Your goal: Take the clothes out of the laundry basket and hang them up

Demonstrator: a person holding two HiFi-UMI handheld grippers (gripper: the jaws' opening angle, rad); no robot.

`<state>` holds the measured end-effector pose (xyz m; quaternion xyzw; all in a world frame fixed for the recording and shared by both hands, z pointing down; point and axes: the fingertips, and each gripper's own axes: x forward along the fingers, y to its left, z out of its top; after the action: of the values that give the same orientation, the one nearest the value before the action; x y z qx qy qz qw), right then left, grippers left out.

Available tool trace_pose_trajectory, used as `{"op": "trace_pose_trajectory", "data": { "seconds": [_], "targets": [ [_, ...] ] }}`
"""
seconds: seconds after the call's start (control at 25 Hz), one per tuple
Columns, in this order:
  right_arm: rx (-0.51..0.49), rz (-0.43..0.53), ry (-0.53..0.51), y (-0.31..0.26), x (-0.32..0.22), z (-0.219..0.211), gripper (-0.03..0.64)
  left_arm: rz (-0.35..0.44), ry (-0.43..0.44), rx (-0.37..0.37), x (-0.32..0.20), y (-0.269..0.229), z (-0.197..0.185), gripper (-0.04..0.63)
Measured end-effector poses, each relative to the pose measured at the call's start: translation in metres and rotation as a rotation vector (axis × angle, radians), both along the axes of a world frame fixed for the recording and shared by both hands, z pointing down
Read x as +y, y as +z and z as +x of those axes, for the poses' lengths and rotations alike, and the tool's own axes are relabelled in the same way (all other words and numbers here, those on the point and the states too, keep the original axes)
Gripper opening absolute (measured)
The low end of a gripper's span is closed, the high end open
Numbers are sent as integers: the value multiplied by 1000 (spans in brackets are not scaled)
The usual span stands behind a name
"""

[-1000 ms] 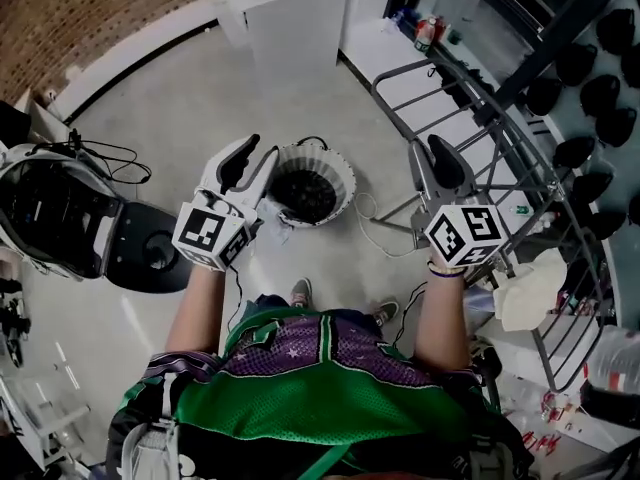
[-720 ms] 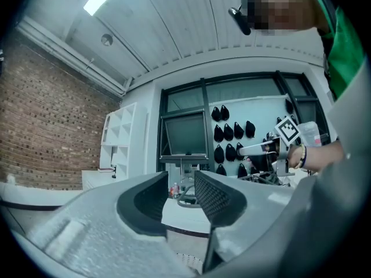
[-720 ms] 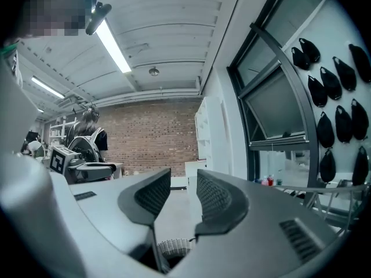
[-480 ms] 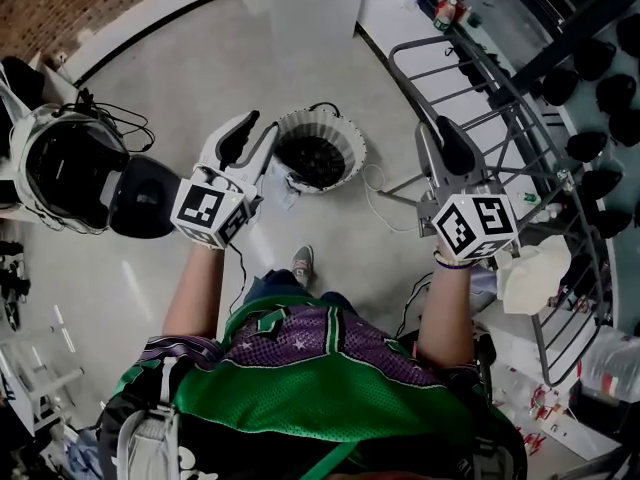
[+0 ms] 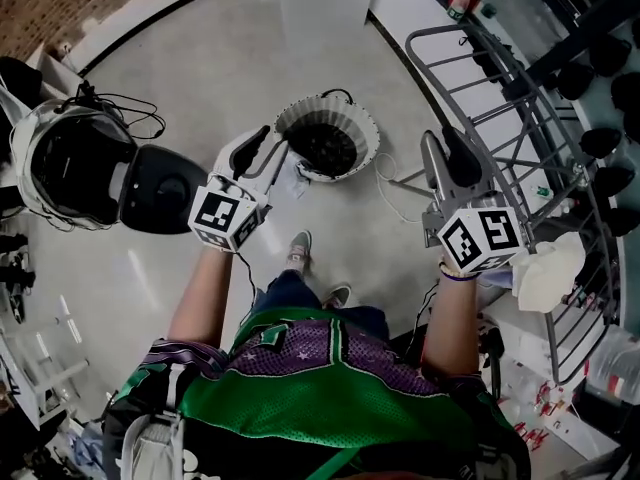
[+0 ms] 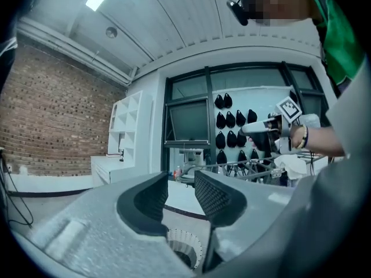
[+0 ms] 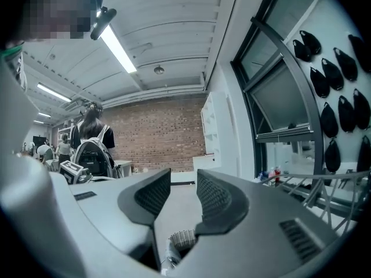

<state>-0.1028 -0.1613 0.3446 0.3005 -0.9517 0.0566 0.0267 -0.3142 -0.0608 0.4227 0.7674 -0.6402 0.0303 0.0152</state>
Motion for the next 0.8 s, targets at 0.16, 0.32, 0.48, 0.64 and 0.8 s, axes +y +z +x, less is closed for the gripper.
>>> {"op": "trace_pose_trajectory", "data": {
  "seconds": [0.16,0.32,0.48,0.64,0.8],
  "targets": [
    [-4,-2,-12,19,-13,-27,132,-39,37,-35,-17,42,-14,137],
    [-5,-7,-43,47,-25,-56,132,-86,68,-53,-32,90,-27,149],
    [1,-22,-53,83,-37,-73,132,-130,82,-51,-48,145,-38,150],
    [4,-46,-47,130,-49,-86,132,-176,94,-52,-61,211,-52,161],
    [16,-79,-38,181,-56,-95,132,-226,101,-47,-68,280,-64,164]
  ]
}}
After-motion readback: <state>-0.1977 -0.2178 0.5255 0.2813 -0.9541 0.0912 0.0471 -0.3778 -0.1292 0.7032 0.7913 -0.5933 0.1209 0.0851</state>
